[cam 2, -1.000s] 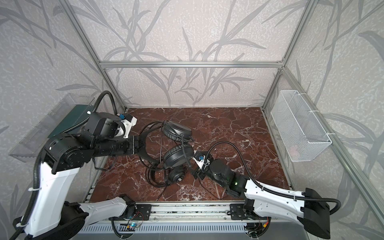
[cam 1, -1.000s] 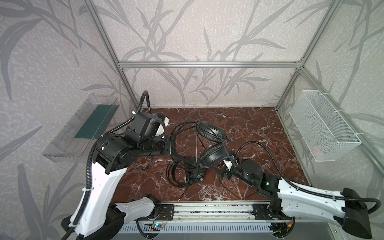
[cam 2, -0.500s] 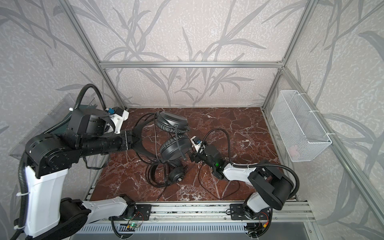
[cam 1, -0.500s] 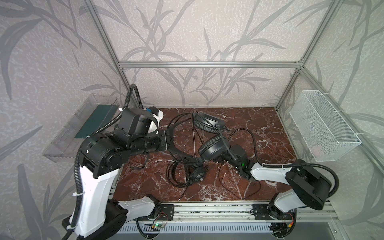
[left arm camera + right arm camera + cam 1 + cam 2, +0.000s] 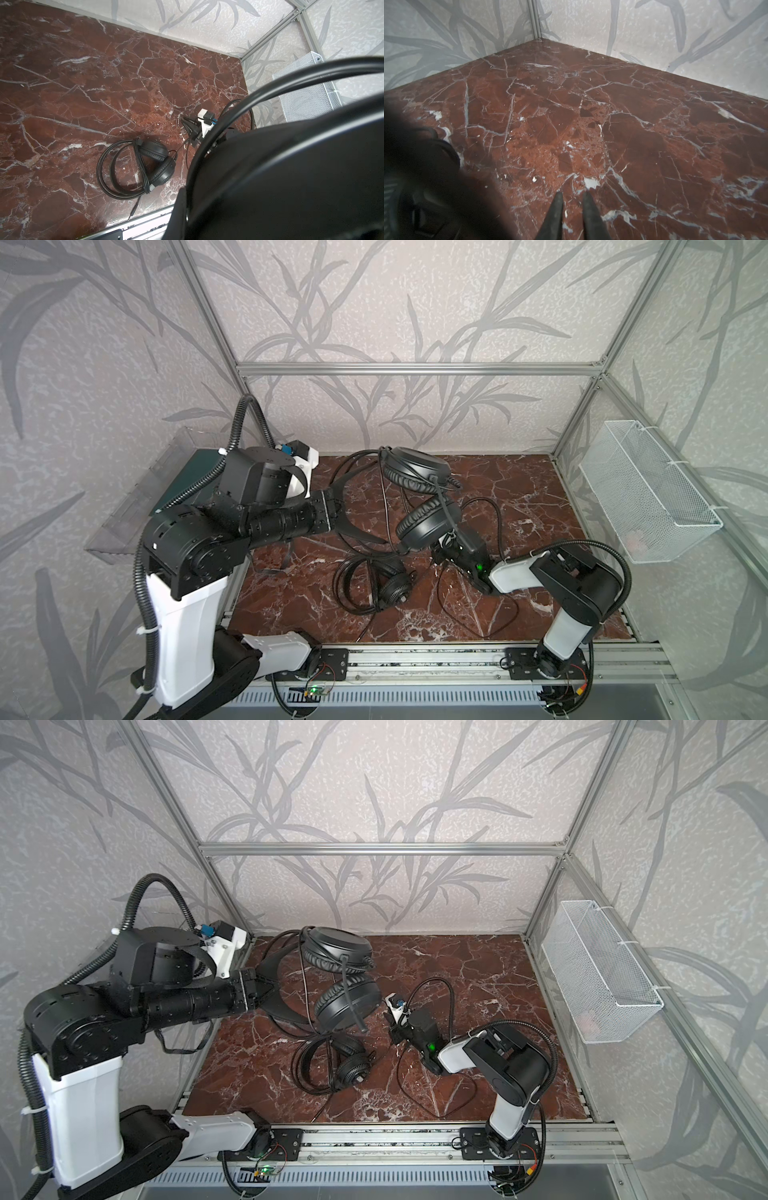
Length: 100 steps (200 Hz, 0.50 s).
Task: Wrap the headphones
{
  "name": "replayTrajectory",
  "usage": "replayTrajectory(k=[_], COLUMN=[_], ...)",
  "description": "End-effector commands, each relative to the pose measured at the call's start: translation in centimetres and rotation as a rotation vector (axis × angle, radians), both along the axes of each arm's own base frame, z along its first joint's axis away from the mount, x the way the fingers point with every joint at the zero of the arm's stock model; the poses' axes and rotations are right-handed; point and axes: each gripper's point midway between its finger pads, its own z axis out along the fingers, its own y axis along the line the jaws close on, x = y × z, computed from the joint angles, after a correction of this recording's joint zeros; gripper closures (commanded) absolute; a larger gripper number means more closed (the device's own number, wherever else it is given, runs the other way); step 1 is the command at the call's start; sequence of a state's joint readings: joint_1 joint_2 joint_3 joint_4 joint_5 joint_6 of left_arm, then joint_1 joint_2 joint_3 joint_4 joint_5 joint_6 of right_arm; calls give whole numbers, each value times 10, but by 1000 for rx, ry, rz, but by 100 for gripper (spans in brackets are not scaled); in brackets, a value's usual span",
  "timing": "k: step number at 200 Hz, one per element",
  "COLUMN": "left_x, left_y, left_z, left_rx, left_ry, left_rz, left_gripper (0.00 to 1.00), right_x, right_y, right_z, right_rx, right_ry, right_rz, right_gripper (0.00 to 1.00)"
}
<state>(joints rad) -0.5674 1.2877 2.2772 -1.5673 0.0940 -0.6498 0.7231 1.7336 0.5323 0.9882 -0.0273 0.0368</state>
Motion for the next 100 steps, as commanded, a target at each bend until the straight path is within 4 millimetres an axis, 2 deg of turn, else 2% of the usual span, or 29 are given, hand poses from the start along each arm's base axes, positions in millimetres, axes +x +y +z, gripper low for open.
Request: replayTrajectory(k=[1, 33, 44, 54, 61, 100], left_x=[14, 38, 47, 57, 63, 100], left_y=[9, 13, 12, 17, 20, 47], left_z=[17, 16, 16, 15, 10, -24], left_rx=[-14, 35, 44, 74, 104, 210], left_ry=[-66, -91, -96, -105, -99, -29], left_rz=[90, 157, 170, 199, 222, 323], left_gripper=[100, 100, 100, 100, 100, 100], right_x=[-18, -80, -104, -120, -140, -201], right_y=[6, 27, 27, 24, 26, 8], right_z=[34, 53, 49, 53, 55, 93], right_rx=[57, -35, -83, -110, -127, -137], right_ry=[-52, -85, -78, -98, -109, -150], right_rz=[57, 200, 246, 263, 301, 388], right_gripper=[89, 97, 99, 100, 100, 100])
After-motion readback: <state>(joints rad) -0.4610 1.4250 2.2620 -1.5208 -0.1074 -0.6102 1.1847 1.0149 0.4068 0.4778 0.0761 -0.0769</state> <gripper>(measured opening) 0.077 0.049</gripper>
